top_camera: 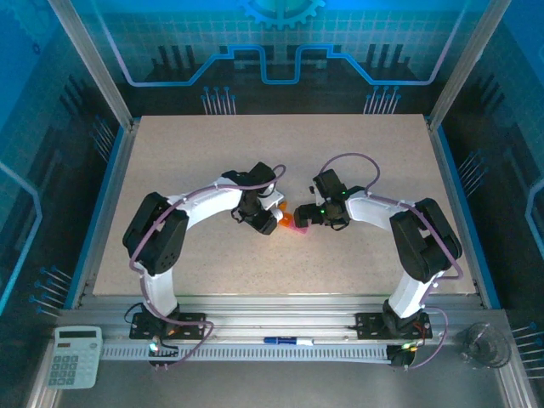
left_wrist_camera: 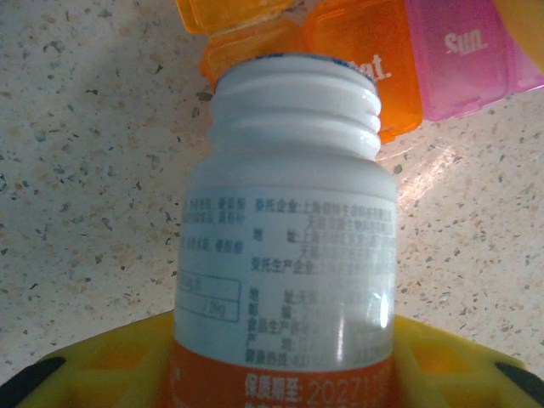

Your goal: Sort the pills into containers

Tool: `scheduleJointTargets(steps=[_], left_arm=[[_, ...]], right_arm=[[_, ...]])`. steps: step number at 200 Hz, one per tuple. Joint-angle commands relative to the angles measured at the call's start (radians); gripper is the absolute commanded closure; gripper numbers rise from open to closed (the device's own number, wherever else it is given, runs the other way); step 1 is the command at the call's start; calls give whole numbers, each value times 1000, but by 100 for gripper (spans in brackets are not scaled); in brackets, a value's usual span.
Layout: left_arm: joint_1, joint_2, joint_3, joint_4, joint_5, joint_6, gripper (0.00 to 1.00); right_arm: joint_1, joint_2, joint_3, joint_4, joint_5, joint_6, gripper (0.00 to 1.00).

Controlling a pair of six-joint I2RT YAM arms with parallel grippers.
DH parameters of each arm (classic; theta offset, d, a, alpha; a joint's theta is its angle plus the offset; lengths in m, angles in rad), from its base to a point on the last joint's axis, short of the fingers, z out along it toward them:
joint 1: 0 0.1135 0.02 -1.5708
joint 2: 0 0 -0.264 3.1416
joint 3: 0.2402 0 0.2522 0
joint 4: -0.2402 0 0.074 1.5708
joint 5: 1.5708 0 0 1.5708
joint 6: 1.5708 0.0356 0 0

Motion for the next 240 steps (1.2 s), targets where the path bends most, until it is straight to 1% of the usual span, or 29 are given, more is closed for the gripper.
scheduleJointTargets(steps=[1,59,170,240], left_arm=[[-8,22,44,-66,-29,13,100],[-12,46,93,-123,-55,13,100],[-16,101,175,-211,-66,48,100],[-28,131,225,-272,-104,75,100]], right_arm=[[11,37,1,-9,2,9,0],[11,38,0,-8,1,9,0],[11,45,-5,-2,-4,13,0],[11,47,-5,-2,-5,16,0]])
